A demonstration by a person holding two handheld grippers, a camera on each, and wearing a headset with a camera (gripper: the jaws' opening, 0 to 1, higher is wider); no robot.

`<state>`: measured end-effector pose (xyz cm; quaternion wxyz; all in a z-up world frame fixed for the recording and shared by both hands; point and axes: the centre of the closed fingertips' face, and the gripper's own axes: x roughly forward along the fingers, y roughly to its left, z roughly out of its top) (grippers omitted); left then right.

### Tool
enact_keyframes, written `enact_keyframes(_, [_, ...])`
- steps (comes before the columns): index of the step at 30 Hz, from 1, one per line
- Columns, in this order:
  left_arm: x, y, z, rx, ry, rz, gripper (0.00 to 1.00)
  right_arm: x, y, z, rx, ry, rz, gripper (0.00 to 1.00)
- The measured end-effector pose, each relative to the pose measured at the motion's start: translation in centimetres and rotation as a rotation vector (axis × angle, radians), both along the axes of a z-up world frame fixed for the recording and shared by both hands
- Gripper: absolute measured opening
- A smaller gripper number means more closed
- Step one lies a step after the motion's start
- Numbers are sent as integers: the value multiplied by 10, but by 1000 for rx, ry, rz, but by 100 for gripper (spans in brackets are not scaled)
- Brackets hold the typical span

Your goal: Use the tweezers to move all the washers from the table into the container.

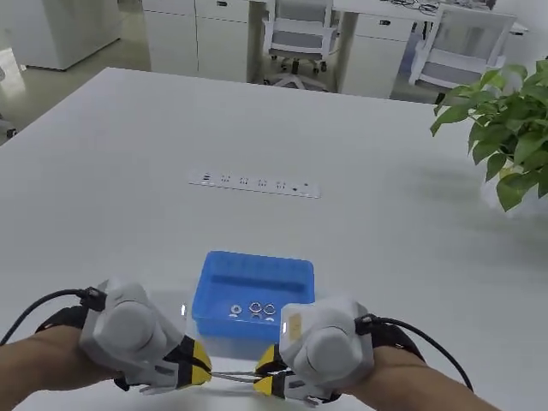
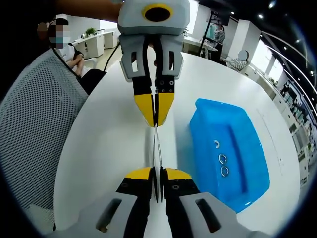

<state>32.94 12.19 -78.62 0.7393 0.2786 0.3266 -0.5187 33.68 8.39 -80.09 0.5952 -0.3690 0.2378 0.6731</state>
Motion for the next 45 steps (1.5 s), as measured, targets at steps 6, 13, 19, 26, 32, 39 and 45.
enact_keyframes(6, [1, 1, -11, 24, 32, -4, 6, 0, -1, -5, -25, 23, -15, 11])
enact_keyframes(13, [2, 1, -14, 17, 41, 7, 6, 1, -3, -6, -42, 43, -36, 12])
enact_keyframes(19, [1, 0, -15, 22, 44, 9, 6, 1, -4, -6, -56, 52, -36, 14])
enact_keyframes(26, [2, -1, -17, 25, 41, 16, 6, 0, -4, -6, -61, 49, -40, 14])
enact_keyframes(32, [2, 3, -17, 23, 34, 38, 7, 0, -4, -4, -51, 45, -52, 19])
enact_keyframes(39, [3, 12, -9, -22, 29, 116, 18, 5, -10, 11, -1, 41, -119, 27])
enact_keyframes(45, [4, 19, 8, -131, 38, 245, 32, 14, -22, 34, 76, 30, -233, 35])
